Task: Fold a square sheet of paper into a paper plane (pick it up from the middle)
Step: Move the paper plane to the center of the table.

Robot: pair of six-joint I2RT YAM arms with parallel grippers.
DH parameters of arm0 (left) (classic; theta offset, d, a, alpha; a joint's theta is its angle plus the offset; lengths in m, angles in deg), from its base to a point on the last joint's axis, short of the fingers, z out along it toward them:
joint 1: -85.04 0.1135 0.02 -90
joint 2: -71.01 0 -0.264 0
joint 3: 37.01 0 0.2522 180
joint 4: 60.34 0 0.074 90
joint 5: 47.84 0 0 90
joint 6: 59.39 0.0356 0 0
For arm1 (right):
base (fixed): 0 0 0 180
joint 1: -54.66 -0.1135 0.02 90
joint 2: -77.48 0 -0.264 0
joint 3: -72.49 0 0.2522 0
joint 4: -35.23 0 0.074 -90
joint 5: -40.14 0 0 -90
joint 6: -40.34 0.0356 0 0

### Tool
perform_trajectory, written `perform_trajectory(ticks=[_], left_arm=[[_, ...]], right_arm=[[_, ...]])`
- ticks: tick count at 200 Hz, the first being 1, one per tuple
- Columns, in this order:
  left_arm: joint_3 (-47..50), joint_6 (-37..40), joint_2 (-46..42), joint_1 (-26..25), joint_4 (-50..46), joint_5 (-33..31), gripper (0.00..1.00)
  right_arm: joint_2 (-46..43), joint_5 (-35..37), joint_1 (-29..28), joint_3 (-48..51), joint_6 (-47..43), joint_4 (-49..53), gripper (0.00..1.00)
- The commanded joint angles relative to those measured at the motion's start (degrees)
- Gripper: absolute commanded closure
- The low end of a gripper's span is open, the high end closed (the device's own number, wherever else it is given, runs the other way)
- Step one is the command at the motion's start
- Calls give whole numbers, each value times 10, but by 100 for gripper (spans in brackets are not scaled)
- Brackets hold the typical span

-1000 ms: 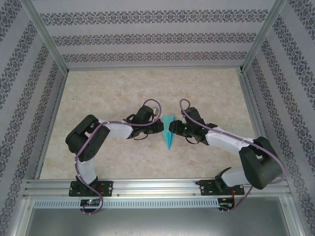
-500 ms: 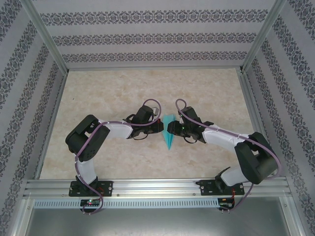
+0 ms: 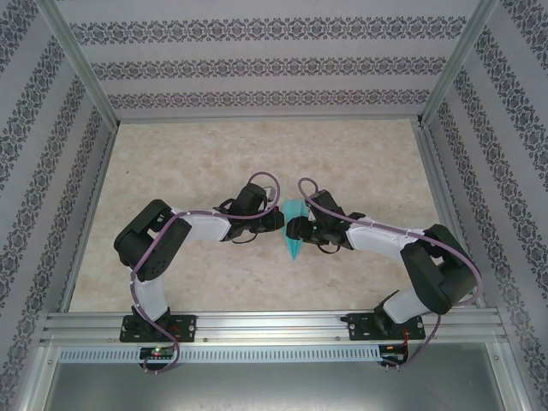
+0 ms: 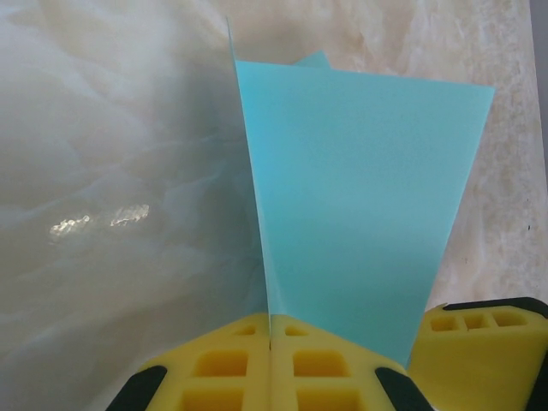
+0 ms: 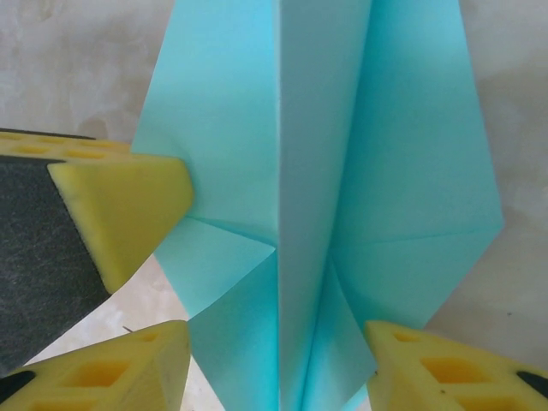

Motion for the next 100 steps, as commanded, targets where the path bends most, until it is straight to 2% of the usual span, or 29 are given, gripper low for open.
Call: perform_trajectory(ticks=[1, 53, 68, 100], left_arm=[[5, -5, 11, 6, 28, 0, 100], [5, -6, 13, 7, 28, 2, 100], [6, -5, 13, 7, 28, 2, 100], [6, -7, 12, 7, 24, -2, 100]], right_arm=[[6, -4, -9, -12, 2, -7, 42], [24, 2, -19, -22, 1, -5, 38], [30, 12, -20, -28, 1, 5, 42], [32, 31, -22, -37, 6, 18, 58]])
